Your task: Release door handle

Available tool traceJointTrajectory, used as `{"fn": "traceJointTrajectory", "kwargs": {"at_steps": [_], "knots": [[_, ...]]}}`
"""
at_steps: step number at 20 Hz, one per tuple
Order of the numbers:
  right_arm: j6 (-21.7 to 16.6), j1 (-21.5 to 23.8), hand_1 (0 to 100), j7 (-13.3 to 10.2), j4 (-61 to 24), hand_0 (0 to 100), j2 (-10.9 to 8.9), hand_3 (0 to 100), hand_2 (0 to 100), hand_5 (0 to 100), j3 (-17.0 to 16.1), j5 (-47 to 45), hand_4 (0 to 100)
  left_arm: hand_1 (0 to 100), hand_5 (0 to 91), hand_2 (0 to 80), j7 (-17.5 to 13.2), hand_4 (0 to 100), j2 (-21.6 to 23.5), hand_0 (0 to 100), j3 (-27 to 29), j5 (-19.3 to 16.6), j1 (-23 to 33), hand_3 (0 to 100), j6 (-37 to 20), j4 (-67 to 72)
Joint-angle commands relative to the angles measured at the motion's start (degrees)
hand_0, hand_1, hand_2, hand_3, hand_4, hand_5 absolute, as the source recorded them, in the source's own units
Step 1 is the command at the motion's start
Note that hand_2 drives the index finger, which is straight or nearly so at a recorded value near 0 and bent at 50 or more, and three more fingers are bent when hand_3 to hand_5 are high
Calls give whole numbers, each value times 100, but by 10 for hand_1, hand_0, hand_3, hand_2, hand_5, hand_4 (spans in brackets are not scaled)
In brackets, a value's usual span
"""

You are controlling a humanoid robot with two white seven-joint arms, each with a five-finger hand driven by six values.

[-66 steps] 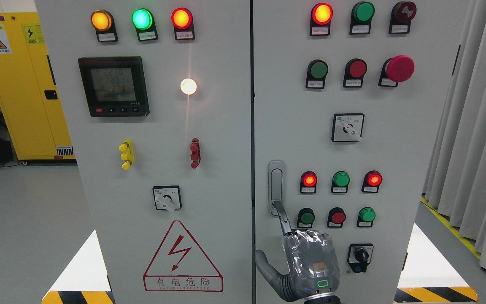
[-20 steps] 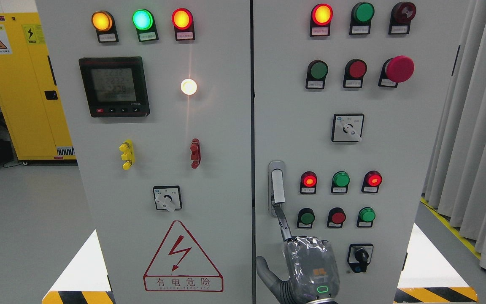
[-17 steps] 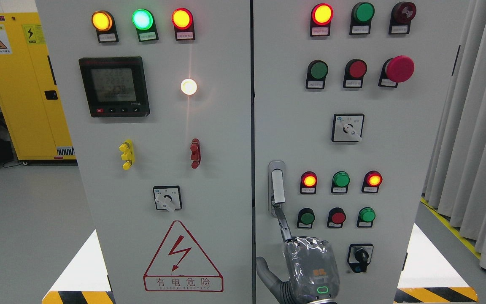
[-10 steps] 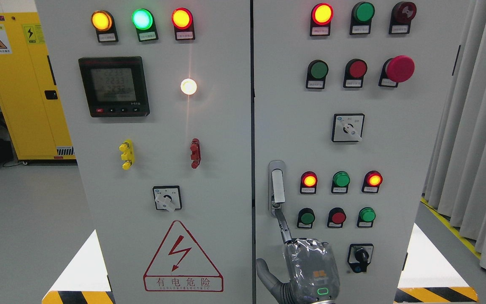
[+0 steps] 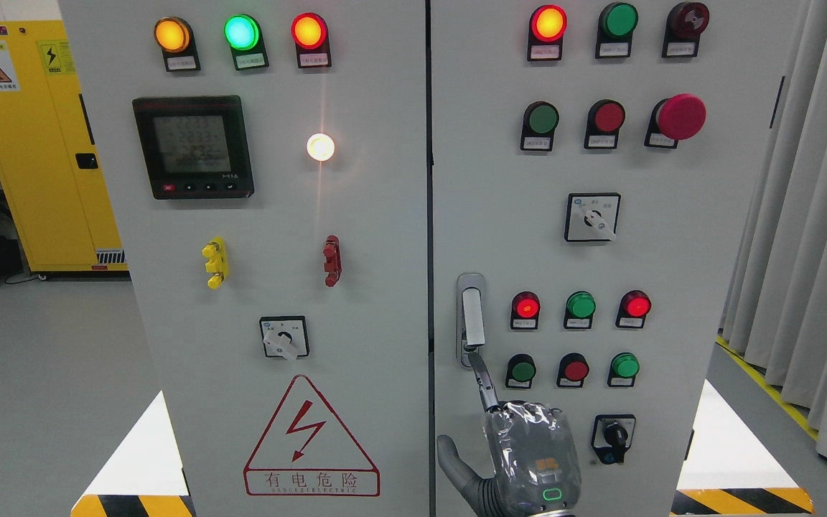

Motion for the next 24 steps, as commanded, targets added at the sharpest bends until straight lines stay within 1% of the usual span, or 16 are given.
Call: {"fn": "traceJointTrajectory", "kwargs": {"at_steps": [1, 2, 3, 4, 5, 6, 7, 8, 10, 12, 14, 16, 17, 20, 22, 24], "knots": [[-4, 2, 358, -30, -140, 354, -23, 963, 61, 1000, -5, -28, 979, 556, 0, 0, -2, 0, 0, 120, 0, 5, 0, 0, 3, -70], [-4, 11, 359, -30, -174, 355, -23, 962, 72, 1000, -5, -36, 976, 556, 0, 0, -2, 0, 0, 120, 0, 5, 0, 0, 3, -70], [-22, 11, 359, -39, -201, 358, -23, 942, 169, 1000, -14, -54, 966, 556, 0, 0, -2, 0, 0, 120, 0, 5, 0, 0, 3, -70], [-39, -7, 361, -39, -210, 366, -23, 940, 207, 1000, -23, -89, 963, 556, 0, 0, -2, 0, 0, 120, 0, 5, 0, 0, 3, -70], [-57, -7, 374, -39, -253, 450, -32, 927, 332, 1000, -31, -98, 953, 556, 0, 0, -2, 0, 0, 120, 0, 5, 0, 0, 3, -70], [-66, -16, 386, -30, -315, 515, -41, 926, 389, 1000, -49, -107, 948, 556, 0, 0, -2, 0, 0, 120, 0, -4, 0, 0, 3, -70], [-66, -16, 394, -30, -359, 561, -49, 926, 409, 1000, -58, -107, 947, 556, 0, 0, -2, 0, 0, 120, 0, -4, 0, 0, 3, -70], [-57, -16, 401, -30, -385, 622, -58, 934, 493, 1000, -67, -116, 946, 556, 0, 0, -2, 0, 0, 120, 0, 5, 0, 0, 3, -70], [-66, -7, 403, -21, -447, 682, -67, 946, 542, 1000, -93, -116, 946, 556, 0, 0, -2, 0, 0, 120, 0, 5, 0, 0, 3, -70], [-66, -7, 377, -4, -456, 825, -67, 1000, 694, 1000, -111, -116, 968, 556, 0, 0, -2, 0, 0, 120, 0, 5, 0, 0, 3, -70], [-66, -16, 298, 14, -456, 878, -67, 1000, 811, 1000, -119, -159, 1000, 556, 0, 0, -2, 0, 0, 120, 0, 5, 0, 0, 3, -70], [-66, -42, 259, 31, -456, 841, -67, 1000, 851, 1000, -119, -282, 1000, 556, 0, 0, -2, 0, 0, 120, 0, 5, 0, 0, 3, -70], [-57, -59, 199, 31, -456, 655, -67, 1000, 899, 1000, -119, -291, 1000, 556, 0, 0, -2, 0, 0, 120, 0, -4, 0, 0, 3, -70], [-57, -112, 169, 49, -456, 388, -102, 1000, 916, 1000, -119, -300, 1000, 556, 0, 0, -2, 0, 0, 120, 0, 5, 0, 0, 3, -70], [-48, -174, 139, 49, -447, 296, -94, 1000, 934, 1000, -111, -326, 1000, 556, 0, 0, -2, 0, 0, 120, 0, 5, 0, 0, 3, -70], [-31, -200, 129, 66, -447, 271, -102, 1000, 939, 1000, -119, -318, 1000, 556, 0, 0, -2, 0, 0, 120, 0, 5, 0, 0, 3, -70]]}}
